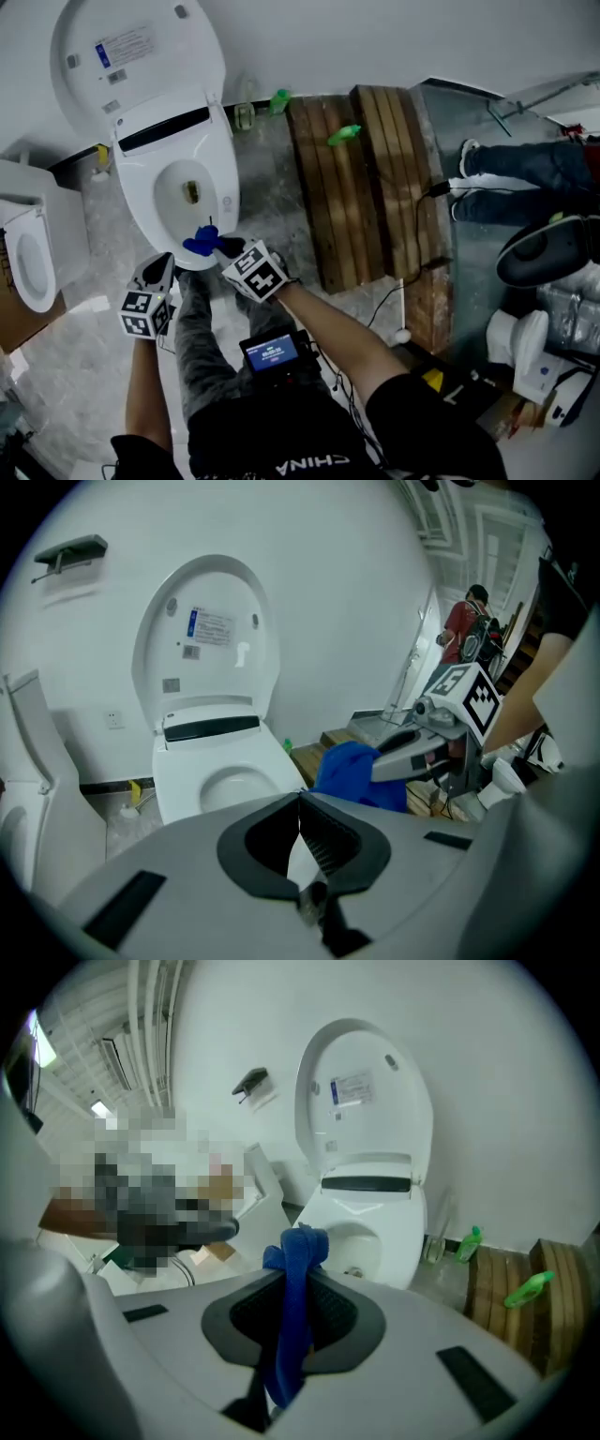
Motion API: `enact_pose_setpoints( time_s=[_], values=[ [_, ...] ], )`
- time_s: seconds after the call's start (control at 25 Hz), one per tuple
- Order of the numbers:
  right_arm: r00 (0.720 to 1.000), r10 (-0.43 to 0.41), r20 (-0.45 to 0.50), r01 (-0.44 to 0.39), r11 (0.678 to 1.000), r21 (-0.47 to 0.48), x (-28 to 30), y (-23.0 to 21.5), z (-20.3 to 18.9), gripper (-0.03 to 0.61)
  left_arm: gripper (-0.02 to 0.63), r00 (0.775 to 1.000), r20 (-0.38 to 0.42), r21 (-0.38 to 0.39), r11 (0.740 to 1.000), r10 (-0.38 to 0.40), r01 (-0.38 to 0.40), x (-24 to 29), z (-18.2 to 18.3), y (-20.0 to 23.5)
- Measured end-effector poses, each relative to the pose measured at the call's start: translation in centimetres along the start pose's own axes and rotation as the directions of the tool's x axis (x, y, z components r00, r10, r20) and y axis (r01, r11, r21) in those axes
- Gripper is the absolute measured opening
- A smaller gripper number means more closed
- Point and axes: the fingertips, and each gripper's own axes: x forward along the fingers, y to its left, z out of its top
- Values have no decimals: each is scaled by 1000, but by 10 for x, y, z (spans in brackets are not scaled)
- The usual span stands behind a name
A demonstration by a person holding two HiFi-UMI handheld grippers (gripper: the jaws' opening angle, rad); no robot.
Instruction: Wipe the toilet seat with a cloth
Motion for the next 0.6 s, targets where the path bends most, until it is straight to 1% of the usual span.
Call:
enact_pose_setpoints(
  time_s=[0.12, 0.2, 0.32, 0.4, 0.48, 0.52, 0.6],
  values=[
    [996, -20, 81, 18, 1000, 24, -19, -2, 23, 48, 12, 998, 31, 30, 999, -47, 46, -11, 6, -16],
    [993, -31, 111, 27, 999, 33, -28, -1, 29, 48, 12, 997, 38, 48, 997, -61, 59, -20, 4, -23],
    [991, -41, 128, 34, 998, 55, -33, 5, 29, 48, 14, 997, 16, 80, 994, -73, 71, -29, -10, -23],
    [989, -58, 136, 47, 995, 86, -31, 7, 26, 48, 14, 996, -12, 121, 988, -91, 92, -30, -23, -19],
    [984, -82, 161, 60, 989, 134, -26, 7, 23, 48, 20, 992, -49, 191, 974, -112, 119, -26, -40, -10],
    [979, -95, 180, 66, 985, 159, -22, 6, 21, 48, 38, 990, -72, 235, 963, -121, 135, -22, -49, -5],
    [970, -122, 212, 78, 975, 207, -16, 6, 15, 48, 116, 984, -123, 336, 928, -128, 163, -14, -68, 4]
  ],
)
